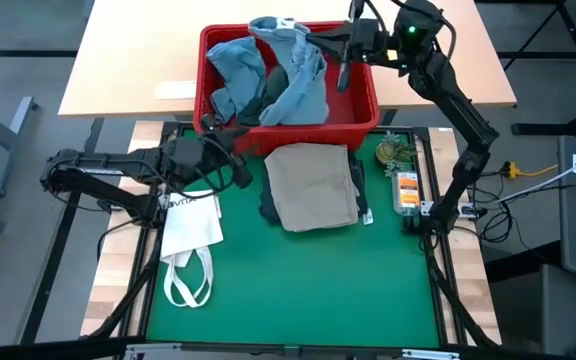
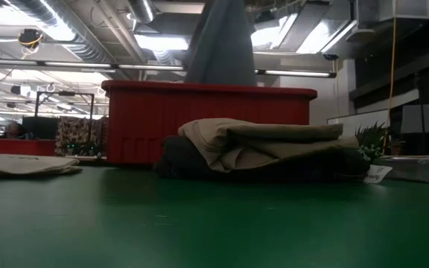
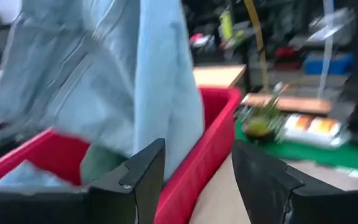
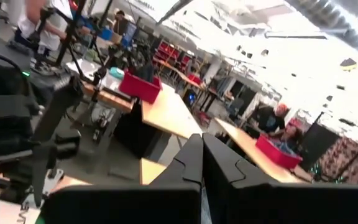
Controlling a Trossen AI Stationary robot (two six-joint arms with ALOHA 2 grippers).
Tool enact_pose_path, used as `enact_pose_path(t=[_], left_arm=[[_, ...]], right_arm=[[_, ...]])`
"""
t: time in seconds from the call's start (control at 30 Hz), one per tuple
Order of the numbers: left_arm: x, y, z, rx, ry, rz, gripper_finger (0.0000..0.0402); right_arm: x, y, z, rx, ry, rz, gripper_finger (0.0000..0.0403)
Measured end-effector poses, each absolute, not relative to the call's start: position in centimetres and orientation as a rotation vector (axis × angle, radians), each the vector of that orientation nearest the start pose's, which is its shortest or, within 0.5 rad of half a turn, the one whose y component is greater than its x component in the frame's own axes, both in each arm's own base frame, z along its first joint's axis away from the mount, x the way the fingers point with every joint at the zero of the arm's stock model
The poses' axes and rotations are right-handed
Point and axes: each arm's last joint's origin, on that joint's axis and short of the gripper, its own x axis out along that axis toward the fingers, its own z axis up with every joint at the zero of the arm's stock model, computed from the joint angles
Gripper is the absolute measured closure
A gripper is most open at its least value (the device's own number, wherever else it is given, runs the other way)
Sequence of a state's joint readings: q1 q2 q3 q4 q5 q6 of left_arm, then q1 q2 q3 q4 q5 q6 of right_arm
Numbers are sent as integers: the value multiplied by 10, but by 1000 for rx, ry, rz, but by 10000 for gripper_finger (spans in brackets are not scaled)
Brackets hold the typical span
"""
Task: Fold laundry
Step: Remove the blue pants from the laundry bin
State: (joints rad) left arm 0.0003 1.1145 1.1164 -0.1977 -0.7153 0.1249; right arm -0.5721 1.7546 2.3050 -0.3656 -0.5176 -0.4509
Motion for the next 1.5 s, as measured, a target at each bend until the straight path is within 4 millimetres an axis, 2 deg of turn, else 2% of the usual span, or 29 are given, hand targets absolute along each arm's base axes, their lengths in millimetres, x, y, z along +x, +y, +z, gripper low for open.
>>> enact_pose_path(t=[0.33,0.6,0.87,1.1,1.23,1.5], left_arm=[[252,34,401,177,-8,563,219],[271,48,413,265,-244,594,219],[295,62,403,328,-355,594,219],[305,80,396,337,-432,623,219],[311,90,388,313,-442,578,219],[321,109,372,315,-397,615,219]], right_arm=[[299,-151,559,-533,-143,-28,401],[306,-139,559,-522,-137,-36,401],[308,-135,558,-519,-134,-27,401],[308,-135,557,-514,-124,-25,401],[308,-135,557,-514,-124,-25,401],[308,-135,557,-514,-123,-25,401]])
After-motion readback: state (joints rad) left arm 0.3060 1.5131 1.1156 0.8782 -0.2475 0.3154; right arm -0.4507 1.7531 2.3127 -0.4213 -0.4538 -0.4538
